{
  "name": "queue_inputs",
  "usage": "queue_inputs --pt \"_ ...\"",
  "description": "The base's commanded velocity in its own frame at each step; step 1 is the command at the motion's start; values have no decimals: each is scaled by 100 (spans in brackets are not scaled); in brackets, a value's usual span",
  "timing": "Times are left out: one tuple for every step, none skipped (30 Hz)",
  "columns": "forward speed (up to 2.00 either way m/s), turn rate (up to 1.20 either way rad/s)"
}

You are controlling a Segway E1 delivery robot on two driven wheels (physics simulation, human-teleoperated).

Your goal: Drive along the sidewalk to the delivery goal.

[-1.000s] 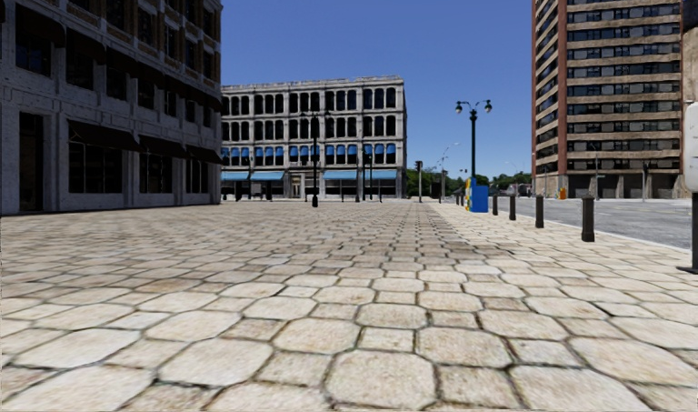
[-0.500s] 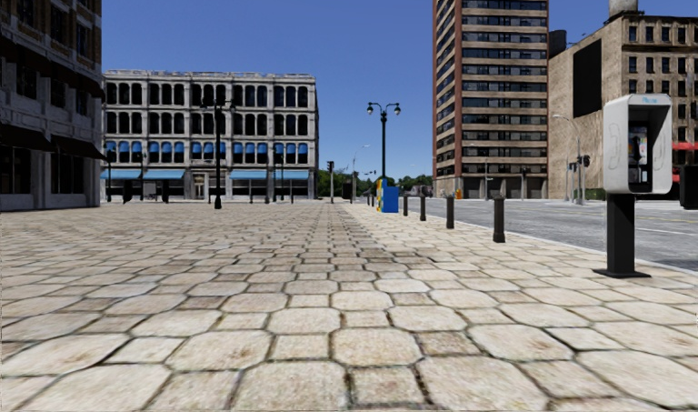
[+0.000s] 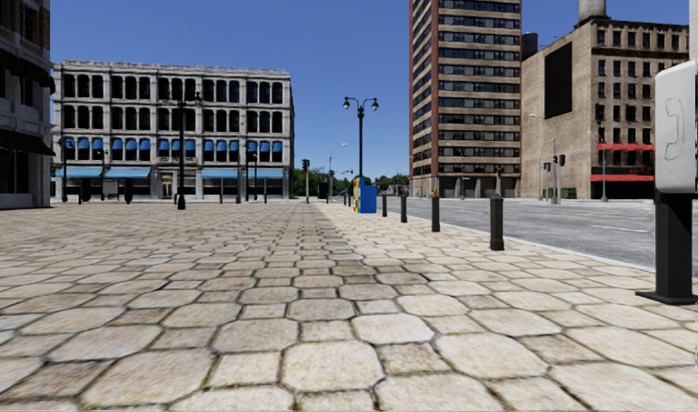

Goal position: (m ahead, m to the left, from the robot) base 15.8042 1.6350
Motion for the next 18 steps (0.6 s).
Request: queue_inputs --pt "197 0" --pt "197 0" --pt "197 0" --pt "197 0" --pt "197 0" --pt "197 0" --pt "197 0" --pt "197 0" --pt "197 0" --pt "197 0" --pt "197 0" --pt "197 0" --pt "197 0" --pt "197 0" --pt "197 0" --pt "197 0" --pt "197 0" --pt "197 0"
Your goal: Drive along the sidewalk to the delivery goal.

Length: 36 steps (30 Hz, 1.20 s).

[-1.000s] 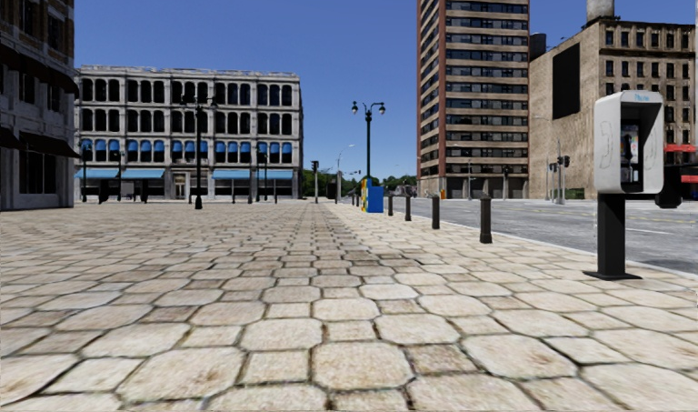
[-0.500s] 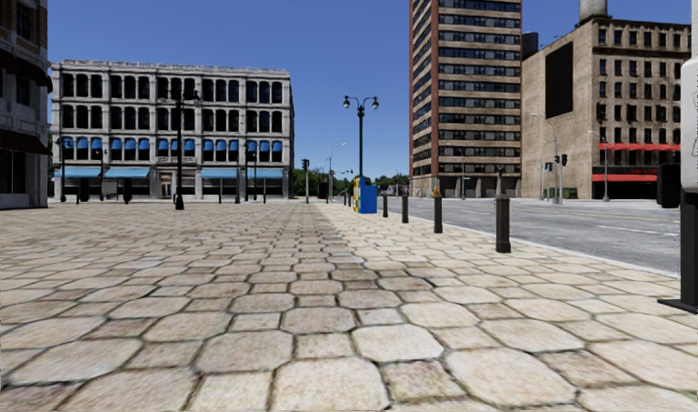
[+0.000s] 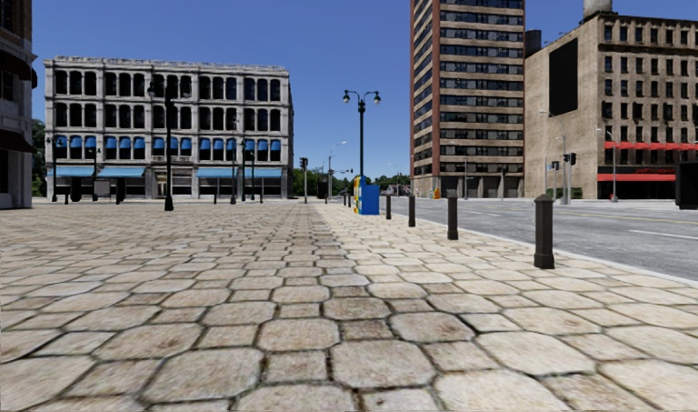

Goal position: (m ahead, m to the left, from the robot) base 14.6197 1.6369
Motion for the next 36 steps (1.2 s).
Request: queue_inputs --pt "197 0" --pt "197 0" --pt "197 0" --pt "197 0" --pt "197 0" --pt "197 0" --pt "197 6" --pt "197 10" --pt "197 10" --pt "197 11" --pt "197 13" --pt "197 14" --pt "197 15" --pt "197 15" --pt "197 16" --pt "197 17" --pt "197 17" --pt "197 17" --pt "197 17" --pt "197 17" --pt "197 18" --pt "197 18" --pt "197 18" --pt "197 18" --pt "197 18" --pt "197 18" --pt "197 18" --pt "197 18" --pt "197 18" --pt "197 18" --pt "197 18" --pt "197 18" --pt "197 18" --pt "197 18" --pt "197 18" --pt "197 18"
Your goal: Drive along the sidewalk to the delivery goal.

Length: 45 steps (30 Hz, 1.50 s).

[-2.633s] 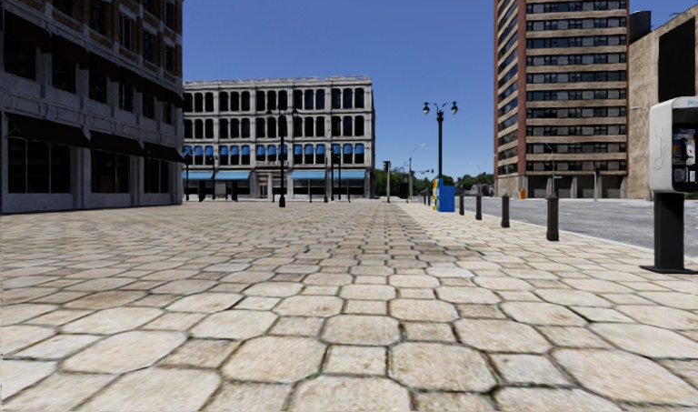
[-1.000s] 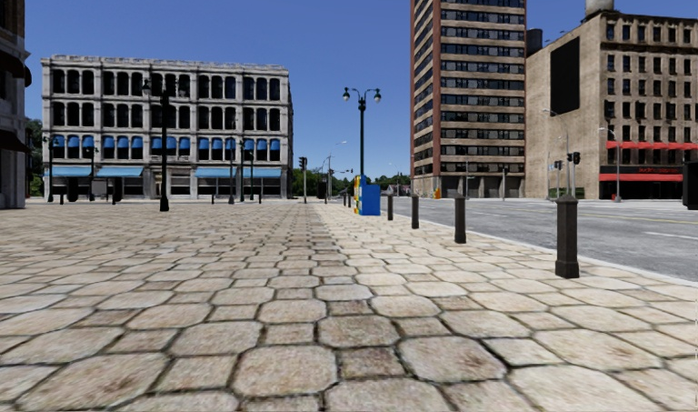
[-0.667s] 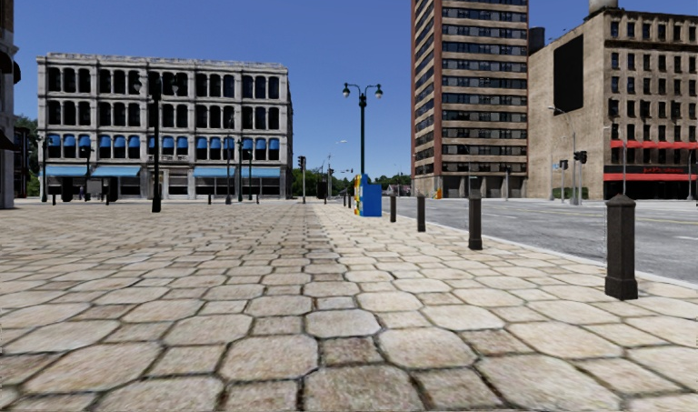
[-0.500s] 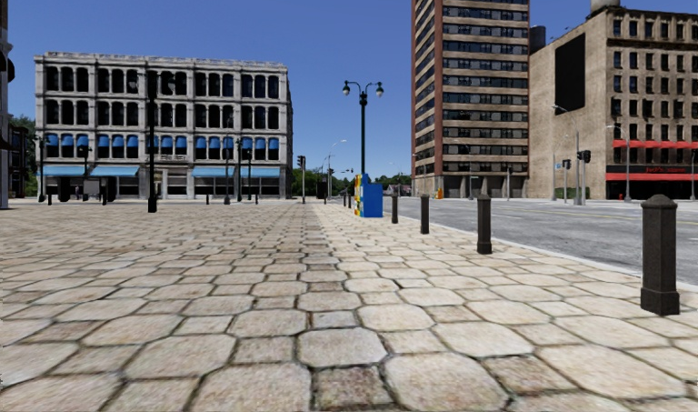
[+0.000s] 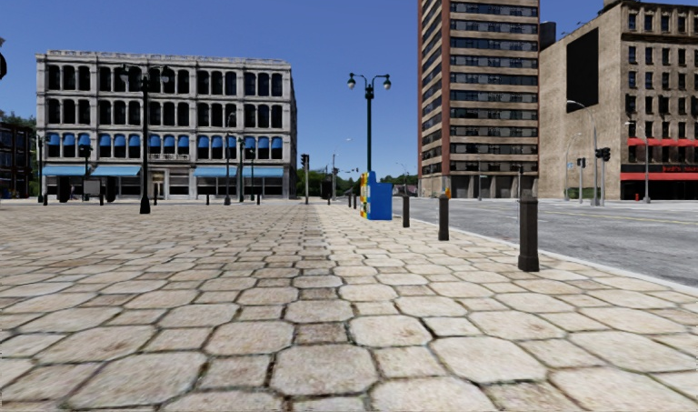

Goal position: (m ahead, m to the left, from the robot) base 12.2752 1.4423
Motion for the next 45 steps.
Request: queue_inputs --pt "197 18" --pt "197 18" --pt "197 18" --pt "197 18" --pt "197 18" --pt "197 18" --pt "197 18" --pt "197 18" --pt "197 18" --pt "197 18" --pt "197 18" --pt "197 18" --pt "197 18" --pt "197 18" --pt "197 18" --pt "197 18" --pt "197 18" --pt "197 18" --pt "197 18" --pt "197 18" --pt "197 15" --pt "197 0" --pt "197 0" --pt "197 0" --pt "197 0" --pt "197 0" --pt "197 0" --pt "197 0" --pt "197 0" --pt "197 0" --pt "197 0" --pt "197 0" --pt "197 0" --pt "197 0" --pt "197 0" --pt "197 0" --pt "197 0" --pt "197 0" --pt "197 0" --pt "197 0" --pt "197 0" --pt "197 0" --pt "197 0" --pt "197 0" --pt "197 0"
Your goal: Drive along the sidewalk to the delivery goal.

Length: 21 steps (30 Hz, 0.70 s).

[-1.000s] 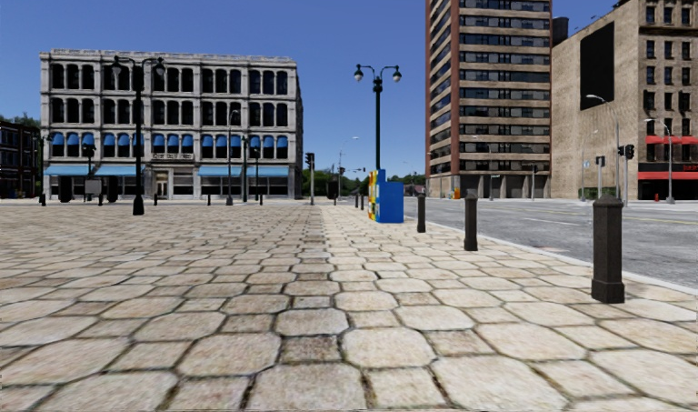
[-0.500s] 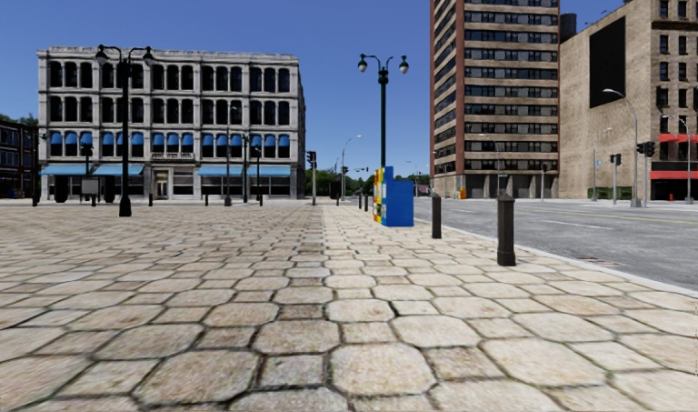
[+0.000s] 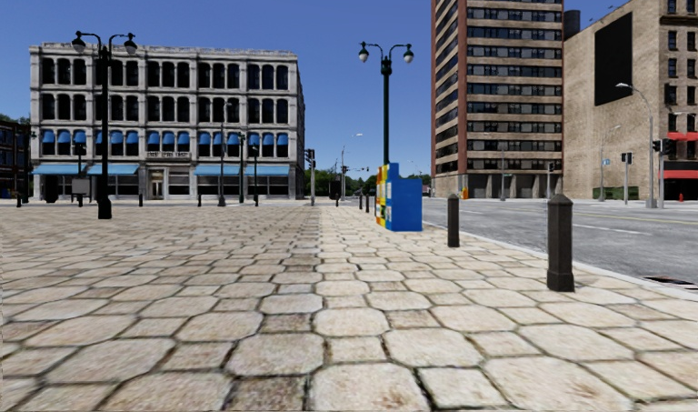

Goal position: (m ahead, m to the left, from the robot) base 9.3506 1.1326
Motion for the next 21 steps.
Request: queue_inputs --pt "197 0" --pt "197 0" --pt "197 0" --pt "197 0" --pt "197 0" --pt "197 0" --pt "197 0" --pt "197 0" --pt "197 0" --pt "197 0" --pt "197 6" --pt "197 12" --pt "197 12" --pt "197 13" --pt "197 15" --pt "197 16" --pt "197 16" --pt "197 16" --pt "197 17" --pt "197 17" --pt "197 17"
